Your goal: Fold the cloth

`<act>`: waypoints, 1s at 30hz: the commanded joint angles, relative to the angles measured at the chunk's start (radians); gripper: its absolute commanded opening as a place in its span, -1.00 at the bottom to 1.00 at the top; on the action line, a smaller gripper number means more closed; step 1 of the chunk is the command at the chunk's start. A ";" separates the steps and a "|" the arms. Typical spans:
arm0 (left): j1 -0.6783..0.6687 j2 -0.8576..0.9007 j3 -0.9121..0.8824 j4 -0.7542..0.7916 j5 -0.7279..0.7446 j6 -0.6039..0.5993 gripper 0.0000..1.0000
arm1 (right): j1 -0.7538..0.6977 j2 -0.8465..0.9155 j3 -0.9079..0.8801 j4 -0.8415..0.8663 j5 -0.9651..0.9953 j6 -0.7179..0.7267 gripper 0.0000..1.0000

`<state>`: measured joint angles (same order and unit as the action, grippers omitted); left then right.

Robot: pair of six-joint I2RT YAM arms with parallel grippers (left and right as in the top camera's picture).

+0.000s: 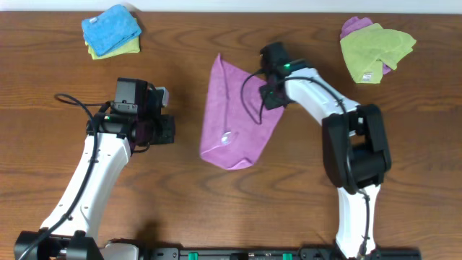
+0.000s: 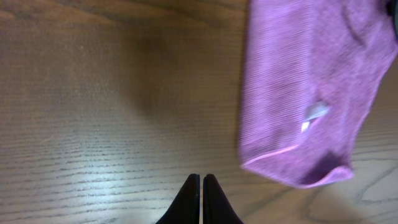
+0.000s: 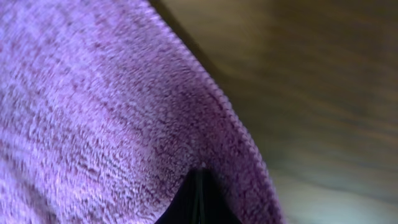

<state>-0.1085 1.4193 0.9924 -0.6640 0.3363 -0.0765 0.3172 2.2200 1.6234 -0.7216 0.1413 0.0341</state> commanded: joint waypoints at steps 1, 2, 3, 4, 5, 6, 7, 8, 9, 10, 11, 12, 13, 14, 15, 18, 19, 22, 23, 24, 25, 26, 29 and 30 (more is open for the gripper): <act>-0.004 0.000 -0.008 0.010 -0.003 0.018 -0.88 | -0.039 0.064 0.017 0.019 0.054 0.021 -0.97; -0.004 0.000 -0.008 0.013 -0.003 0.018 -0.88 | -0.042 0.064 0.029 0.032 0.040 0.021 -0.97; -0.004 0.000 -0.008 0.014 -0.003 0.018 -0.89 | -0.042 0.064 0.042 0.048 0.021 0.021 -0.97; -0.004 0.000 -0.008 0.015 -0.003 0.018 -0.88 | -0.042 0.064 0.051 0.067 -0.002 0.020 -0.98; -0.004 0.000 -0.008 0.015 -0.003 0.018 -0.88 | -0.041 0.064 0.055 0.092 -0.024 0.020 -0.97; -0.004 0.000 -0.008 0.016 -0.003 0.018 -0.88 | -0.040 0.064 0.057 0.110 -0.043 0.020 -0.98; -0.004 0.000 -0.008 0.018 -0.003 0.018 -0.88 | -0.039 0.064 0.057 0.129 -0.059 0.021 -0.97; -0.004 0.000 -0.008 0.021 -0.004 0.018 -0.89 | -0.038 0.066 0.057 0.154 -0.078 0.021 -0.97; -0.004 0.000 -0.008 0.028 -0.004 0.018 -0.88 | -0.037 0.071 0.057 0.185 -0.099 0.021 -0.97; -0.004 0.000 -0.008 0.037 -0.004 0.018 -0.88 | -0.037 0.076 0.057 0.212 -0.112 0.021 -0.97; -0.004 0.000 -0.008 0.049 -0.004 0.018 -0.88 | -0.037 0.084 0.057 0.238 -0.121 0.021 -0.97; -0.004 0.000 -0.008 0.062 -0.005 0.018 -0.88 | -0.036 0.089 0.057 0.256 -0.124 0.021 -0.98; -0.004 0.000 -0.008 0.073 -0.005 0.018 -0.88 | -0.035 0.093 0.057 0.264 -0.124 0.021 -0.97; -0.004 0.000 -0.008 0.086 -0.005 0.018 -0.88 | -0.035 0.094 0.057 0.266 -0.124 0.022 -0.97; -0.004 0.000 -0.008 0.101 -0.005 0.018 -0.88 | -0.035 0.094 0.057 0.265 -0.124 0.024 -0.97; -0.004 0.000 -0.008 0.146 -0.004 0.018 -0.88 | -0.035 0.081 0.077 0.220 -0.123 0.060 -0.97; -0.004 0.000 -0.008 0.164 -0.004 0.017 -0.88 | -0.035 0.065 0.098 0.178 -0.123 0.068 -0.98; -0.004 0.007 -0.008 0.202 -0.003 0.017 -0.88 | -0.032 0.000 0.177 0.063 -0.099 0.074 -0.98; -0.004 0.018 -0.008 0.206 -0.002 0.017 -0.88 | -0.032 -0.030 0.200 0.031 -0.085 0.074 -0.97; -0.005 0.027 -0.008 0.207 0.002 0.017 -0.88 | -0.032 -0.054 0.214 0.010 -0.080 0.074 -0.97; -0.006 0.039 -0.008 0.207 0.010 0.017 -0.88 | -0.031 -0.085 0.227 -0.013 -0.074 0.072 -0.97; -0.011 0.056 -0.008 0.208 0.027 0.017 -0.88 | -0.031 -0.114 0.234 -0.032 -0.064 0.072 -0.98; -0.040 0.115 -0.008 0.221 0.102 0.019 -0.88 | -0.028 -0.219 0.242 -0.100 -0.031 0.069 -0.97; -0.061 0.133 -0.008 0.235 0.129 0.020 -0.88 | -0.028 -0.262 0.242 -0.137 -0.026 0.064 -0.98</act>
<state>-0.1326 1.5043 0.9920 -0.4435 0.3801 -0.0731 0.2802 2.0945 1.8301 -0.8192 0.0734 0.0902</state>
